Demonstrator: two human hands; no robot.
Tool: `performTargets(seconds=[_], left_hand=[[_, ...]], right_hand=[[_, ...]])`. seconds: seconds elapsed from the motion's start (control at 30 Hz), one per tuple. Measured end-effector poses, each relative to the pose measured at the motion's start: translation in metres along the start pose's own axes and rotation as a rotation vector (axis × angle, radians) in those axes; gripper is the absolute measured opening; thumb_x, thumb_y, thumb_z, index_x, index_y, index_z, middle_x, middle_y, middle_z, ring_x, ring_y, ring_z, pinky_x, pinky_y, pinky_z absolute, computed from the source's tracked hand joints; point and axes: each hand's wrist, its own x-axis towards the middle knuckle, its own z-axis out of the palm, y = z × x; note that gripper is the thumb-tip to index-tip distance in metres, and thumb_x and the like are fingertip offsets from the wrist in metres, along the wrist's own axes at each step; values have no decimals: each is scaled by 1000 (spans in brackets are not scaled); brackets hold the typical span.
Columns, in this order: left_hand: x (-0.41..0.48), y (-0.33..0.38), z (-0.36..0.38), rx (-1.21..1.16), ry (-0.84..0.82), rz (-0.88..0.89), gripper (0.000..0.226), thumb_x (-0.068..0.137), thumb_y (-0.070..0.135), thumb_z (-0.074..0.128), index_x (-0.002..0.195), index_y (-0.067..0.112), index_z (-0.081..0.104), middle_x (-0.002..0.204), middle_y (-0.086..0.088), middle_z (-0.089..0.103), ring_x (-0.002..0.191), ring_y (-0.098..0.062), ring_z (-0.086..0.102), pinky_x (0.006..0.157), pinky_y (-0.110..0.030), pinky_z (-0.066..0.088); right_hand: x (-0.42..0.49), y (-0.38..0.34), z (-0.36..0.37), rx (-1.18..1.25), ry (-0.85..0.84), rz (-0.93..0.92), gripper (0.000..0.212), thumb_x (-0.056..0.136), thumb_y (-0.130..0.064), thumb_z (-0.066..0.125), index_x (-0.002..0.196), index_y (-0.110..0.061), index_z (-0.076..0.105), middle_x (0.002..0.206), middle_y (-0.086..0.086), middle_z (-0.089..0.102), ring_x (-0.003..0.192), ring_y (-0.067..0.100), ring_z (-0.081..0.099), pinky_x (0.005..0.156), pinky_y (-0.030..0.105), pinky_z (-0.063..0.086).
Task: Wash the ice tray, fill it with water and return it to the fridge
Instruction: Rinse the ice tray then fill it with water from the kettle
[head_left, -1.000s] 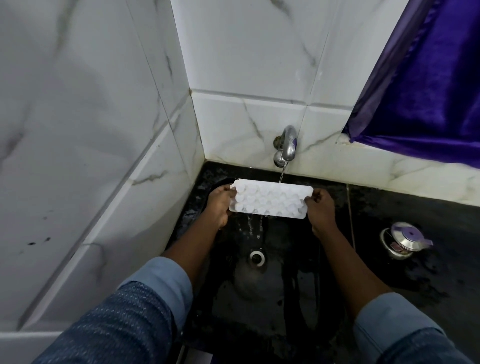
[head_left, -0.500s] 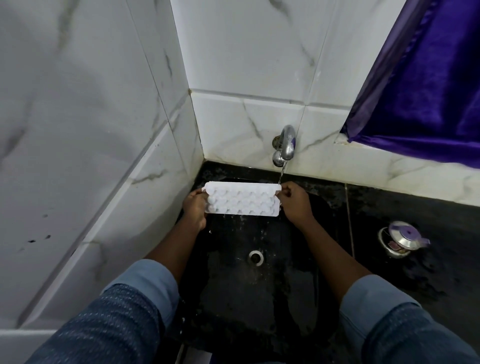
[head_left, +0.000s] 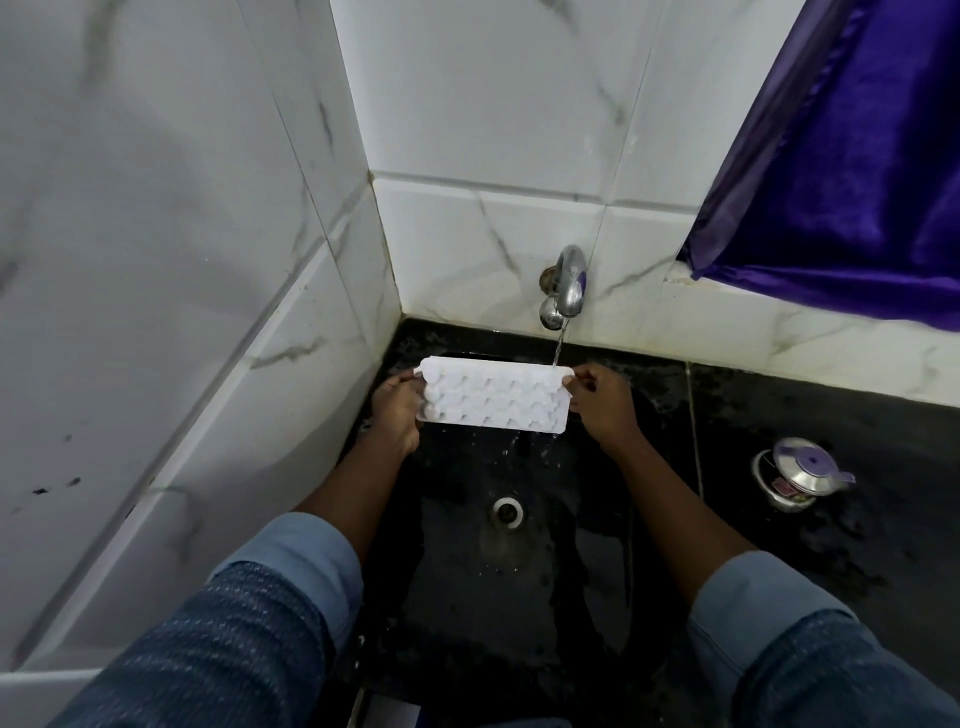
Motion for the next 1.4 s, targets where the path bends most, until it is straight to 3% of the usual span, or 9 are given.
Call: performTargets(seconds=[0.07, 0.2, 0.33, 0.43, 0.67, 0.83, 1.1, 1.3, 1.4], left_hand=[[-1, -4, 7, 7, -4, -9, 34, 88, -2, 71, 122, 3, 73, 107, -21, 74, 83, -32, 68, 56, -35, 57], [-6, -9, 23, 33, -57, -34, 33, 89, 0, 70, 122, 4, 74, 117, -23, 76, 92, -33, 72, 76, -42, 60], [-19, -10, 41, 70, -154, -58, 26, 97, 3, 66, 122, 5, 74, 110, -18, 78, 81, -27, 74, 60, -33, 62], [-28, -13, 52, 86, -207, -86, 18, 100, 6, 65, 114, 11, 75, 99, -10, 79, 73, -19, 76, 53, -29, 59], [-44, -20, 76, 97, -270, -122, 19, 100, 9, 68, 116, 14, 76, 104, -7, 80, 82, -19, 77, 60, -30, 62], [-56, -22, 94, 128, -301, -129, 24, 98, 12, 71, 122, 14, 76, 115, -10, 80, 93, -23, 76, 67, -31, 62], [-68, -12, 107, 205, -354, -98, 23, 101, 11, 67, 121, 17, 74, 106, -3, 79, 82, -13, 73, 55, -21, 55], [-66, 6, 103, 108, -334, -95, 29, 96, 2, 71, 124, 8, 69, 107, -8, 78, 94, -20, 72, 72, -31, 57], [-64, 13, 101, 26, -356, -107, 31, 95, -3, 69, 123, 8, 65, 107, -9, 79, 99, -23, 74, 75, -33, 59]], right_hand=[[2, 7, -7, -2, 14, 4, 27, 81, -47, 68, 95, -24, 73, 90, -1, 75, 88, 24, 74, 83, 56, 62], [3, 18, -27, -2, 68, 24, 6, 82, -42, 69, 83, -36, 70, 89, -1, 75, 88, 27, 74, 81, 58, 61], [5, 36, -46, -7, 136, 70, 5, 86, -37, 69, 84, -32, 69, 93, 4, 75, 90, 30, 74, 83, 59, 61], [5, 47, -59, -25, 178, 100, 9, 95, -25, 70, 101, -19, 73, 100, 9, 75, 93, 30, 73, 83, 58, 61], [5, 66, -85, -64, 258, 123, 1, 95, -26, 71, 95, -25, 72, 96, 9, 75, 92, 31, 73, 85, 58, 60], [6, 74, -105, -81, 301, 153, 14, 96, -28, 70, 102, -17, 75, 99, 11, 76, 92, 33, 73, 85, 58, 60], [0, 70, -119, -82, 380, 214, 23, 97, -19, 70, 110, -2, 77, 107, 19, 75, 100, 35, 71, 85, 38, 53], [-10, 65, -103, -126, 324, 304, 24, 97, -16, 68, 118, -4, 71, 117, 15, 69, 108, 33, 65, 83, 34, 45], [-11, 71, -97, -75, 291, 358, 24, 96, -15, 69, 118, -8, 73, 120, 12, 70, 107, 33, 66, 87, 40, 54]])
